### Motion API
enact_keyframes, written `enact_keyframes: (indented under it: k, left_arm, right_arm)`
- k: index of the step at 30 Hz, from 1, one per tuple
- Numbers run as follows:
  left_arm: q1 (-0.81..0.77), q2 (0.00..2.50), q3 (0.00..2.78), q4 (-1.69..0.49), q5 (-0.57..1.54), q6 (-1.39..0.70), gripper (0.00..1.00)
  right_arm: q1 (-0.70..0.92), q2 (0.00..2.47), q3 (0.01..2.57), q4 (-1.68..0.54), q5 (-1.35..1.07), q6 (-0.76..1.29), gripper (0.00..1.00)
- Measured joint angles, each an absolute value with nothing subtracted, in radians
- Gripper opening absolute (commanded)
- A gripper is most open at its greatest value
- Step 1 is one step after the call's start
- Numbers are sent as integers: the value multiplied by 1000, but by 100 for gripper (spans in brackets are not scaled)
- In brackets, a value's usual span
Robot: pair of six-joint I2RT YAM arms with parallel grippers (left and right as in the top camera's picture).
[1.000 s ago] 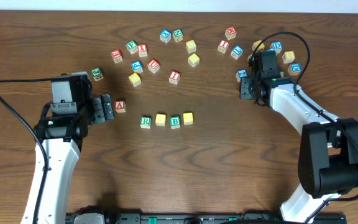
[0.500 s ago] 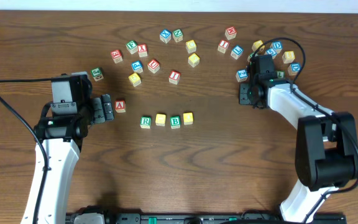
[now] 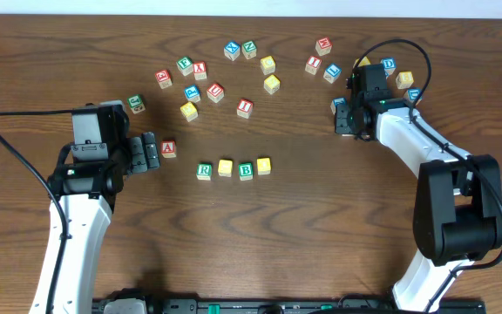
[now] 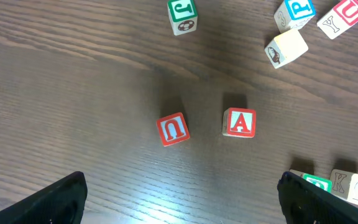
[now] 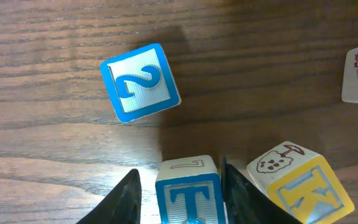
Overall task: Spell out ROBOT
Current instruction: 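Lower the right gripper around the blue T block, then close the right gripper on the T block and lift it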
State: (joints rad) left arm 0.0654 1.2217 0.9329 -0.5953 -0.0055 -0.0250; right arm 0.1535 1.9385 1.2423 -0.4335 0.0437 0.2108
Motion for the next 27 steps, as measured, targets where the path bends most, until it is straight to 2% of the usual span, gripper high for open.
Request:
enact_keyframes:
  k: [27]
  left_arm:
    - [65,1222,933,-596,-6,-25,96]
  right_arm:
    - [141,2021,1347,-605,43,204,40]
